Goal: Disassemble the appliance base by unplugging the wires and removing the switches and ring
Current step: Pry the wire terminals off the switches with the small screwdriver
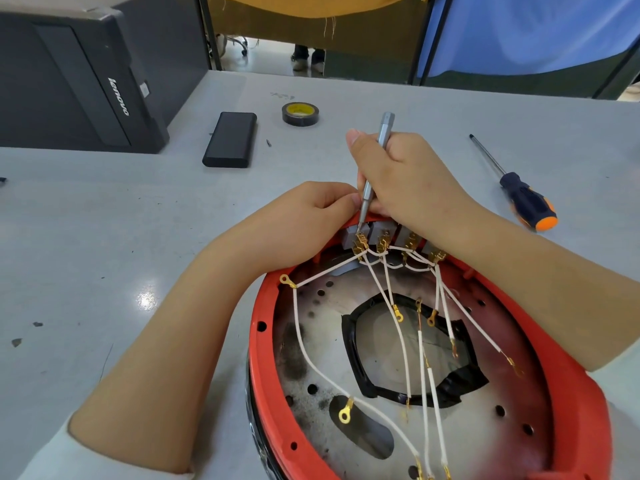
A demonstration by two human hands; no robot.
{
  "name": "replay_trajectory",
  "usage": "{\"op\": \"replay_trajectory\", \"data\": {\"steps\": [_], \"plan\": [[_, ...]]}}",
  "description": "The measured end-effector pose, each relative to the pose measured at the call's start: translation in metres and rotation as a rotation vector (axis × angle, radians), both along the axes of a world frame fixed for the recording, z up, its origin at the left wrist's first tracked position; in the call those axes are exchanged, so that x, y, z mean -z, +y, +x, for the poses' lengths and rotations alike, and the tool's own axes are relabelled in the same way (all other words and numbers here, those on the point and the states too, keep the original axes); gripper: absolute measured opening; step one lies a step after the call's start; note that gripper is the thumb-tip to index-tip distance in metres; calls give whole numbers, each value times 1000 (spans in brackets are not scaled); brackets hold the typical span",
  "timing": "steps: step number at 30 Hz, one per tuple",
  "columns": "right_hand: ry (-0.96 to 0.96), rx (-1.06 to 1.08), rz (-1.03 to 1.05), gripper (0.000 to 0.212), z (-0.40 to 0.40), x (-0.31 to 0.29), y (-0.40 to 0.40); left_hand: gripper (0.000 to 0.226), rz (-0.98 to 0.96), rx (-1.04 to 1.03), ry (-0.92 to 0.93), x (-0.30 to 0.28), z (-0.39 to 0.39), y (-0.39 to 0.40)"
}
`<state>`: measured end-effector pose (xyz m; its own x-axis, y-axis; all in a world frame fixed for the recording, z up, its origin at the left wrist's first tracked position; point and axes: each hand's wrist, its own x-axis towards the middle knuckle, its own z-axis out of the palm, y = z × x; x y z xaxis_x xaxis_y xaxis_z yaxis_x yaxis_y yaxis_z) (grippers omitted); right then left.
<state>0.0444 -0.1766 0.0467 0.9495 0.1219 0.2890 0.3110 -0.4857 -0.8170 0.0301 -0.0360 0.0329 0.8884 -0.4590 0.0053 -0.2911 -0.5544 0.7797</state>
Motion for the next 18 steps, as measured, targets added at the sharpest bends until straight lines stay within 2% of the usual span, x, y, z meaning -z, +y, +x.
{"op": "replay_trajectory", "data": {"steps": [10, 18], "plan": [[-69, -16, 1, 51, -5, 0, -4, 37, 33, -4, -17, 0, 0, -1], [-39, -13, -16, 52, -3, -1, -1, 38, 20, -3, -10, 1, 1, -1]]}}
